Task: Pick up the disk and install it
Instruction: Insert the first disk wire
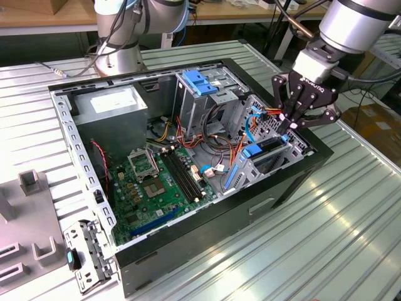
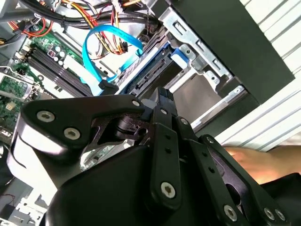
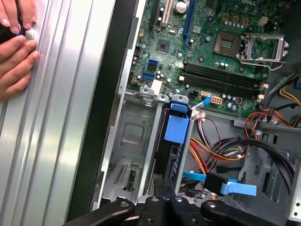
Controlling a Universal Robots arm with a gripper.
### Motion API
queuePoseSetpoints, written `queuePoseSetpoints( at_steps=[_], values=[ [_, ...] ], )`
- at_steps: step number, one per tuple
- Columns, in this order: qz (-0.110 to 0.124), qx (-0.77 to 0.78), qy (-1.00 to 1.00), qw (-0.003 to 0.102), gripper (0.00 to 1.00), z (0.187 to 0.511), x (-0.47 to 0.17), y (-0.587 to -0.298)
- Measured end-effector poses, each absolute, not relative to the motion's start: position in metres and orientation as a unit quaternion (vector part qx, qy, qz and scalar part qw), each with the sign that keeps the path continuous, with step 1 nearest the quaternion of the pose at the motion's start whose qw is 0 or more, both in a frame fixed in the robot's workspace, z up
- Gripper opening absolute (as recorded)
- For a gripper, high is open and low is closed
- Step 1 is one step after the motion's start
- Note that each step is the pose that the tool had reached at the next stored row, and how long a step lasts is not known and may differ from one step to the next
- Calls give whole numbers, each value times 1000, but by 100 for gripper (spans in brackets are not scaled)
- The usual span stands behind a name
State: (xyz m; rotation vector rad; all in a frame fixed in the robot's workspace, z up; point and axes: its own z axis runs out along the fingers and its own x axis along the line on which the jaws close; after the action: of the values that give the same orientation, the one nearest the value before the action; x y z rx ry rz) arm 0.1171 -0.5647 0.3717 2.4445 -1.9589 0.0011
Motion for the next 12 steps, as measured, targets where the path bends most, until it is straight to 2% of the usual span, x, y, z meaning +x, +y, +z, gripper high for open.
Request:
queuePoseSetpoints(
  at_steps=[12],
  values=[
    [0,806,-592,4,11,373,123,-564]
  ],
)
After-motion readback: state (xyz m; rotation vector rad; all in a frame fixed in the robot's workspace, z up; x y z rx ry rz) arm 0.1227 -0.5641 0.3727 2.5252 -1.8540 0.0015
